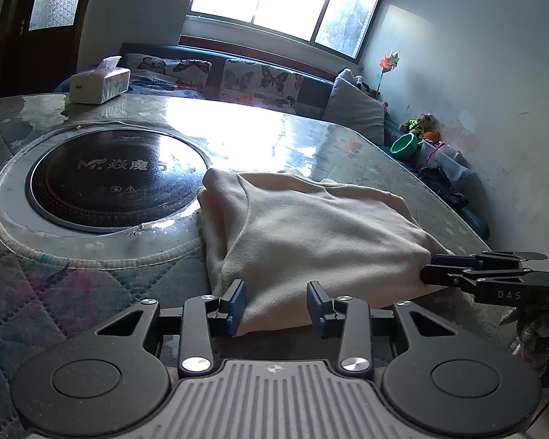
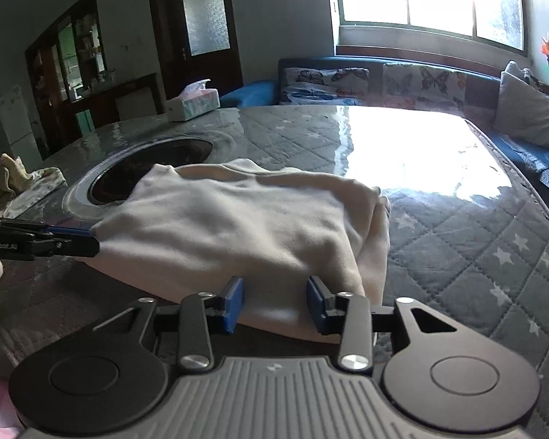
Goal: Fold clothes
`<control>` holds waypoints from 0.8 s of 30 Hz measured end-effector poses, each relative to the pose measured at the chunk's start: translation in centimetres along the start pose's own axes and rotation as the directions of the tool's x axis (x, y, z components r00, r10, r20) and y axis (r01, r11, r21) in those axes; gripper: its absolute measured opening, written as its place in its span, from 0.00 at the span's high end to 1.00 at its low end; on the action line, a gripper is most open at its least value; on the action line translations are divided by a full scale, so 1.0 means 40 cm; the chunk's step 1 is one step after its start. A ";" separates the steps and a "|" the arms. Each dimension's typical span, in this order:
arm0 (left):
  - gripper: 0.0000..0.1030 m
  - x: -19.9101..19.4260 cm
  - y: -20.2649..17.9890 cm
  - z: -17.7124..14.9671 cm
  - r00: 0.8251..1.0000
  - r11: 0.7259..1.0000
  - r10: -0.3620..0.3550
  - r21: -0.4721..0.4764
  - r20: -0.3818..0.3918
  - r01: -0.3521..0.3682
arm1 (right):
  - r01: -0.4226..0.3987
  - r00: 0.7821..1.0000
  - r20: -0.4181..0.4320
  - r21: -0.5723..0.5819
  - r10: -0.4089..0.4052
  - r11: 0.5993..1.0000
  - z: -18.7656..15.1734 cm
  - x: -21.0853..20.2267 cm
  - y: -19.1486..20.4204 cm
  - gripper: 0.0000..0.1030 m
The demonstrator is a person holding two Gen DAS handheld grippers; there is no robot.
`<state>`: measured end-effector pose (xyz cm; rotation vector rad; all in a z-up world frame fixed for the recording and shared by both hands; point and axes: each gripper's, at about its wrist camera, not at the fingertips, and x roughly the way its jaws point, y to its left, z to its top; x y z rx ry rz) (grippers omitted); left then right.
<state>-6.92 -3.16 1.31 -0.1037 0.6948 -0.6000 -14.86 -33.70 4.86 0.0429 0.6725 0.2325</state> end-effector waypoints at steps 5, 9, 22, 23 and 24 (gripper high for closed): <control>0.55 -0.004 -0.007 0.006 1.000 1.000 -0.004 0.006 0.005 0.004 | -0.003 1.000 0.021 -0.004 0.003 1.000 0.002 -0.016 0.008 0.46; 0.44 -0.011 -0.015 0.015 1.000 1.000 -0.003 0.017 0.021 0.002 | -0.005 0.999 0.046 -0.025 0.006 1.000 0.004 -0.033 0.023 0.41; 0.01 -0.036 -0.025 0.036 0.996 0.999 0.009 0.043 0.089 -0.013 | -0.042 0.989 0.136 -0.097 0.055 0.994 0.037 -0.060 0.085 0.00; 0.00 -0.041 -0.023 0.037 0.995 0.999 0.014 0.034 0.102 -0.018 | -0.044 0.989 0.138 -0.106 0.058 0.993 0.041 -0.058 0.091 0.00; 0.00 -0.046 -0.018 0.037 0.993 1.000 0.014 0.022 0.116 -0.017 | -0.048 0.989 0.137 -0.118 0.064 0.992 0.046 -0.054 0.099 0.00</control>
